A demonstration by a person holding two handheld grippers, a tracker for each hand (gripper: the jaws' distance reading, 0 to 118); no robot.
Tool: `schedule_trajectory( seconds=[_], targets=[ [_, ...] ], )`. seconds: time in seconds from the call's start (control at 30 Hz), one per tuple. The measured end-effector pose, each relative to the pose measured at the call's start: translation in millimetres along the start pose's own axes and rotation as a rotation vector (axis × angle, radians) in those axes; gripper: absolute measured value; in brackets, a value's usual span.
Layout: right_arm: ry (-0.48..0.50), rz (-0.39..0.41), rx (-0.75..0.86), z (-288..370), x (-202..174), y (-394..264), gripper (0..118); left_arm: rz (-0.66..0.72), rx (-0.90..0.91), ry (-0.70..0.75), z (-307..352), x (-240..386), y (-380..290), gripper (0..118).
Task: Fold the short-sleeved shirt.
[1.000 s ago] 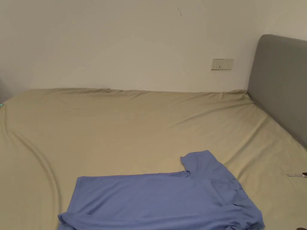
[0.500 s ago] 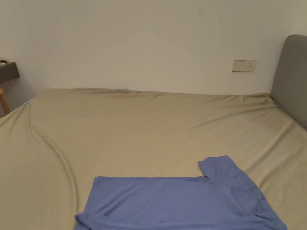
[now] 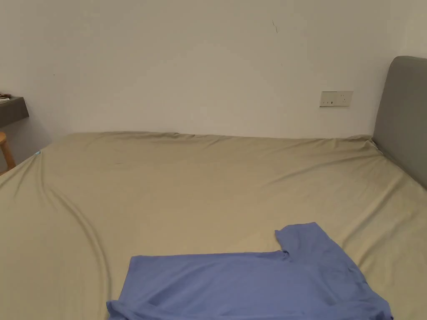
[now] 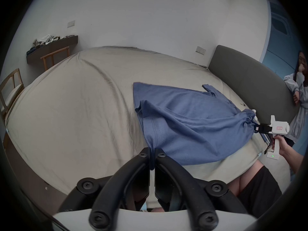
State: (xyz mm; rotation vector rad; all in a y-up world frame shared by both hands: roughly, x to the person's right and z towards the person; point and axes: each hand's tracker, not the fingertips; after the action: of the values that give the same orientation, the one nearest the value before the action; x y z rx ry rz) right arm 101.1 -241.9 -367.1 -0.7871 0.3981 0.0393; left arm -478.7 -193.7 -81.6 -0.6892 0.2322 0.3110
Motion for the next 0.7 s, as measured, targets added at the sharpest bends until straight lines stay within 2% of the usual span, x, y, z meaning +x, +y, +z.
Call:
schedule_trajectory(
  seconds=[0.1, 0.17, 0.23, 0.4, 0.43, 0.47, 0.5, 0.53, 0.57, 0.6, 0.63, 0.67, 0.7],
  targets=[
    [0.034, -0.004, 0.04, 42, 5, -13, 9, -0.008, 0.015, -0.016, 25, 2, -8, 3],
    [0.038, -0.011, 0.044, 63, 10, -27, 9, -0.046, 0.01, 0.009, 37, 3, -16, 3],
    [0.03, -0.012, 0.046, 79, 14, -46, 9, -0.026, -0.002, 0.004, 47, -1, -29, 3],
    [0.022, -0.03, -0.028, 55, 19, -72, 11, -0.035, -0.062, 0.003, 32, 0, -58, 4],
    [0.022, -0.03, -0.023, 52, 19, -74, 29, -0.024, -0.06, 0.002, 29, 0, -61, 10],
    [-0.002, -0.038, -0.007, 51, 19, -76, 62, -0.022, -0.056, 0.011, 26, 1, -63, 29],
    [-0.053, -0.081, 0.024, 48, 25, -77, 99, -0.01, -0.034, 0.067, 25, -1, -63, 66],
    [-0.057, -0.126, 0.054, 53, 29, -76, 118, 0.023, -0.017, 0.107, 25, -4, -62, 113],
    [-0.046, -0.173, 0.096, 62, 33, -74, 112, 0.051, -0.002, 0.123, 28, -8, -60, 118],
    [-0.013, -0.211, 0.214, 83, 37, -73, 110, 0.078, 0.069, 0.109, 41, -11, -56, 113],
    [0.013, -0.238, 0.258, 101, 40, -66, 111, 0.112, 0.202, 0.063, 64, -14, -49, 113],
    [-0.002, -0.229, 0.304, 121, 38, -61, 112, 0.129, 0.254, 0.083, 80, -14, -42, 114],
    [-0.01, -0.173, 0.405, 146, 32, -55, 113, 0.158, 0.289, 0.095, 99, -10, -32, 114]
  ],
)
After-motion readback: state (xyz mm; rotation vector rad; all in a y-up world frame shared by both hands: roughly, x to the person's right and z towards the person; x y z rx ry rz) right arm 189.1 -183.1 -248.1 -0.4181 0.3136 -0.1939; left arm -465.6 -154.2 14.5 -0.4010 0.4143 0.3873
